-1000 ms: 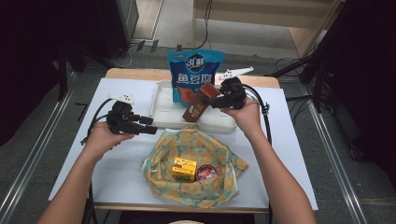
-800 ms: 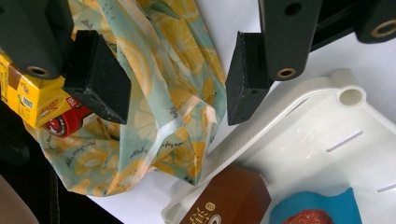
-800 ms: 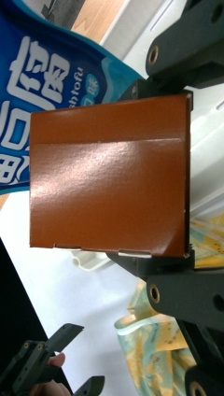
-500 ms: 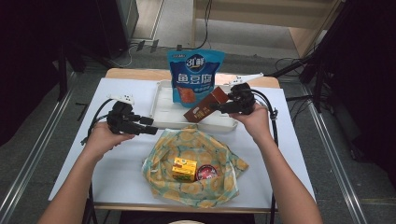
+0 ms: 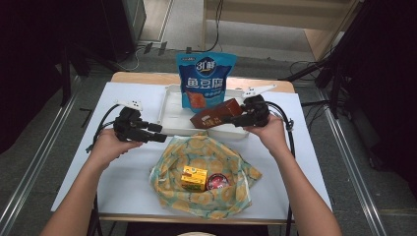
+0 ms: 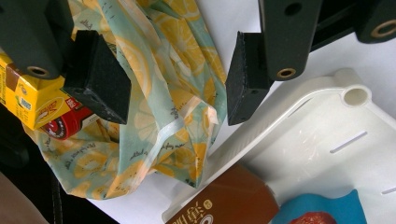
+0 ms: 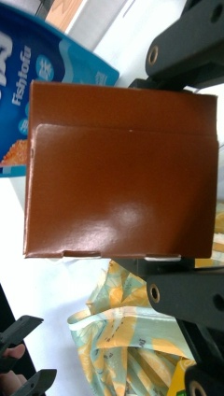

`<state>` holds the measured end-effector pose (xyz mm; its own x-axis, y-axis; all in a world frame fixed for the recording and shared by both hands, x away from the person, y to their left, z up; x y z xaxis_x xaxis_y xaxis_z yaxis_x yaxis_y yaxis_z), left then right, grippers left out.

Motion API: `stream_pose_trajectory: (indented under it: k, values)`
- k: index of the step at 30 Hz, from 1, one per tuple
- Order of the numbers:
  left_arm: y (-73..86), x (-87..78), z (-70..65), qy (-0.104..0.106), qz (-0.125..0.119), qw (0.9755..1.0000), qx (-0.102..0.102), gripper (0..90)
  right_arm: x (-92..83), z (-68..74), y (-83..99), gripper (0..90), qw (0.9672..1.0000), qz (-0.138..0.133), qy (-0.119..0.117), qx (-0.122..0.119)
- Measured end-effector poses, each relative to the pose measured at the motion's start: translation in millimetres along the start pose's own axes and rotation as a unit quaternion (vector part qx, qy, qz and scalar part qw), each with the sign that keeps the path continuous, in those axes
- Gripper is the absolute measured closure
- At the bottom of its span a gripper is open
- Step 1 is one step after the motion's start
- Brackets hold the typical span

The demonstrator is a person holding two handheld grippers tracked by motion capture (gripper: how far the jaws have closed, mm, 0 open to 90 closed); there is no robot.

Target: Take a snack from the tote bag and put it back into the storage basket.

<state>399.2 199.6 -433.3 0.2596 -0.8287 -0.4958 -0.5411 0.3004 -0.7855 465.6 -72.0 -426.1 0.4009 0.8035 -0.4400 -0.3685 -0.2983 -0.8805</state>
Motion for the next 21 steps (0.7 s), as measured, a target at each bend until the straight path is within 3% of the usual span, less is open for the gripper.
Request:
stream_pose_trajectory:
  k: [13, 17, 21]
  values:
    - [0.5, -0.1, 0.2, 0.001, 0.002, 1.0000, 0.001, 40.8, 34.5, 12.9, -4.8, 44.2, 0.9997, -0.004, -0.024, -0.006]
    - [0.5, 0.0, 0.1, 0.001, 0.002, 1.0000, 0.001, 40.8, 43.5, 13.8, -5.1, 44.2, 0.9995, -0.006, -0.031, 0.002]
    - [1.0, 0.4, 0.3, 0.002, 0.004, 1.0000, 0.002, 40.8, 53.6, 14.1, -5.8, 44.2, 0.9994, 0.007, -0.034, 0.003]
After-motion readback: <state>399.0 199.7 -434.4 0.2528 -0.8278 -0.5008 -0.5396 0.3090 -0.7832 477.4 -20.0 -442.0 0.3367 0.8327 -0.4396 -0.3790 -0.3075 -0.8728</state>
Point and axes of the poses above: each handheld gripper's, and its own axes: x roughly forward along the jaws, y roughly out of its underside, z roughly to its left, the point moved 8 cm from there along x, roughly forward along the jaws, and after that the axes turned 9 degrees about -z, right-handed, at the moved point
